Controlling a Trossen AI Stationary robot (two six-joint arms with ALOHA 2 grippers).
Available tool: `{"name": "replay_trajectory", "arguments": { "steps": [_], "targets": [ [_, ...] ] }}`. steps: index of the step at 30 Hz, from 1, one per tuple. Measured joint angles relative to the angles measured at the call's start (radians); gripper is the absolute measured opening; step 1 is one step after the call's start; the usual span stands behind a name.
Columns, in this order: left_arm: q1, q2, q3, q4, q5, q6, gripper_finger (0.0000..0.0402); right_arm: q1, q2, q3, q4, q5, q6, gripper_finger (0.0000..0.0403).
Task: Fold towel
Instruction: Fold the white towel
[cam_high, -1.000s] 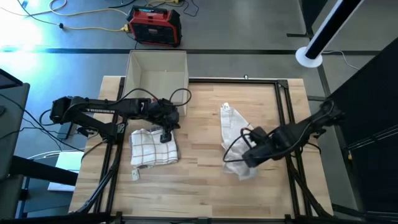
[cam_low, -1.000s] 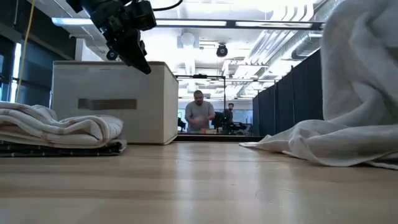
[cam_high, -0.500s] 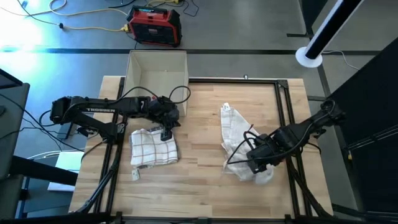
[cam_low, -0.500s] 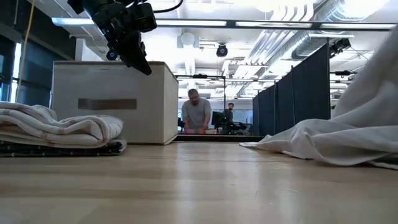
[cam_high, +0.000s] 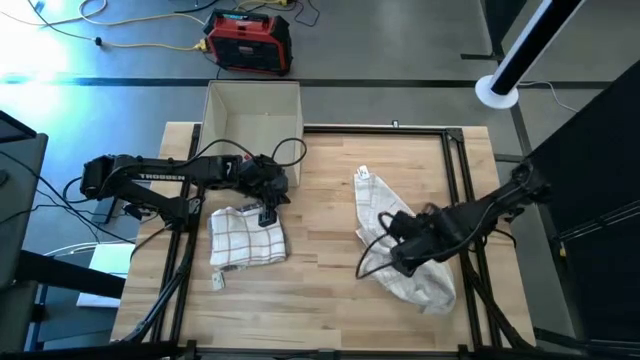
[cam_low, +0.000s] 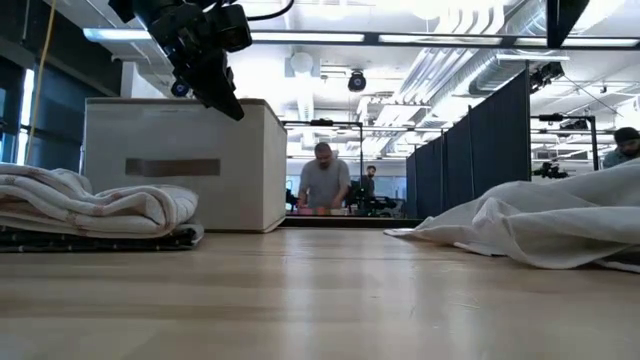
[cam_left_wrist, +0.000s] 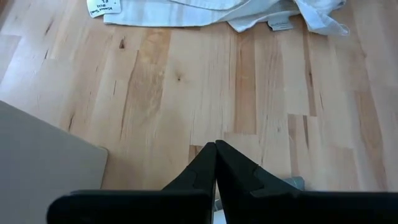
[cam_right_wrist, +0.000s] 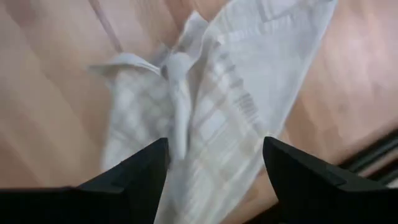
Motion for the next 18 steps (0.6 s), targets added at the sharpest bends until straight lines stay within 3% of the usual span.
{"name": "replay_trajectory", "arguments": {
  "steps": [2, 6, 9, 13, 18],
  "targets": [
    [0.000, 0.000, 0.000, 0.001, 0.000, 0.000, 0.0000, -0.013, 0.031, -0.008, -0.012, -0.028, -0.013, 0.0245],
    [0.000, 0.000, 0.000, 0.003, 0.000, 0.000, 0.0000, -0.093, 0.000, -0.140, 0.095, -0.205, 0.045, 0.0223],
    [0.000, 0.000, 0.000, 0.016, -0.001, 0.000, 0.0000, -0.127, -0.075, -0.266, 0.209, -0.228, 0.093, 0.0195],
    [-0.002, 0.000, 0.000, 0.026, 0.000, -0.002, 0.0000, -0.226, -0.178, -0.408, 0.232, -0.227, 0.074, 0.0165],
    [-0.005, 0.000, 0.000, 0.025, 0.003, -0.020, 0.0000, -0.376, -0.251, -0.525, 0.228, -0.296, -0.042, 0.0164]
  ]
}}
